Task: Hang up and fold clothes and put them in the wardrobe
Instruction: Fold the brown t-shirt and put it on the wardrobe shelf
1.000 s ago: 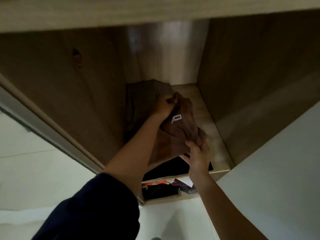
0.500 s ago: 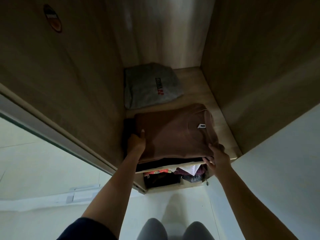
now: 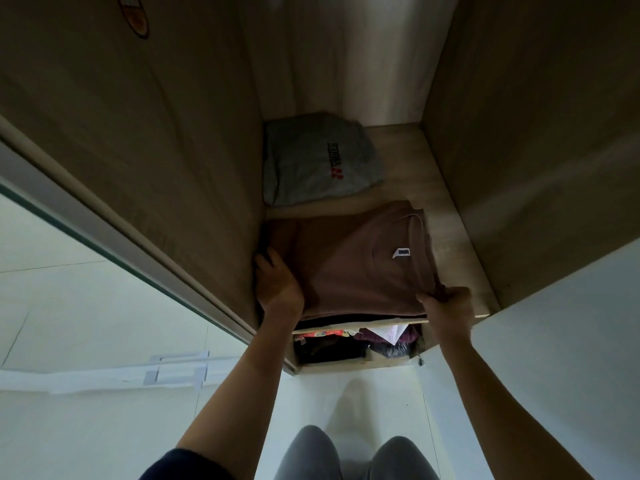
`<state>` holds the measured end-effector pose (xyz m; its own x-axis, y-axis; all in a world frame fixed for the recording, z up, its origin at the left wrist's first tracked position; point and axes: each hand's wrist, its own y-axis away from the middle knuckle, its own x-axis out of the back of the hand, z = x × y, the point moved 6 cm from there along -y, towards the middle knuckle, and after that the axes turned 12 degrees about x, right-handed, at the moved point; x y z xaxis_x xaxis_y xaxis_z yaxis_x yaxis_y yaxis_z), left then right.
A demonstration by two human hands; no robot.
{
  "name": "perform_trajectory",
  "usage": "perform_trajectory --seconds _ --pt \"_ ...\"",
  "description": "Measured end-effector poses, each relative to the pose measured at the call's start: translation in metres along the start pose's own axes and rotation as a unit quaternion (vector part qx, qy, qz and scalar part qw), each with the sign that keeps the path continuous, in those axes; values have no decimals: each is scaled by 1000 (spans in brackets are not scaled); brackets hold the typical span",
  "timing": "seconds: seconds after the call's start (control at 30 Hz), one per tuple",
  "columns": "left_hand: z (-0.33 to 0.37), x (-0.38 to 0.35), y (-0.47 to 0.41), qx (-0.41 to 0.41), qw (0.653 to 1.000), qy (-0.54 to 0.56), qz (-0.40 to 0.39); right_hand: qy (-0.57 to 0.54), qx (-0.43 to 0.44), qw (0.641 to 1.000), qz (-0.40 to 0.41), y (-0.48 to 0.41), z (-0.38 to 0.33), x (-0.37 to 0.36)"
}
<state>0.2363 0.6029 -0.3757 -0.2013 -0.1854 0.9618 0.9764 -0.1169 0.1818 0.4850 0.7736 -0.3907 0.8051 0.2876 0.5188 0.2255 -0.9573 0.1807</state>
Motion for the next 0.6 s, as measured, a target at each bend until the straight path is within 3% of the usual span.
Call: perform_trajectory --seconds 0.1,0.17,0.23,0.33,0.43,0.5,0.6 --pt "13 10 4 -108 992 -18 68 111 139 979 98 -1 -30 17" --pt "31 12 2 -212 976 2 54 133 240 956 105 -5 -57 11" --pt "52 4 -4 -293 956 17 -1 115 332 935 45 -14 -87 -15" --pt "64 -20 -24 -300 952 -13 -64 137 460 873 -91 -23 -130 -76" --pt "55 -35 -42 -246 967 -31 -57 280 458 812 -231 -37 -124 -137" --pt "48 -37 -49 -203 978 -28 -42 390 393 805 -214 -57 -104 -143" --pt "38 -34 -49 -123 992 -2 13 462 302 819 -154 -75 -82 -120"
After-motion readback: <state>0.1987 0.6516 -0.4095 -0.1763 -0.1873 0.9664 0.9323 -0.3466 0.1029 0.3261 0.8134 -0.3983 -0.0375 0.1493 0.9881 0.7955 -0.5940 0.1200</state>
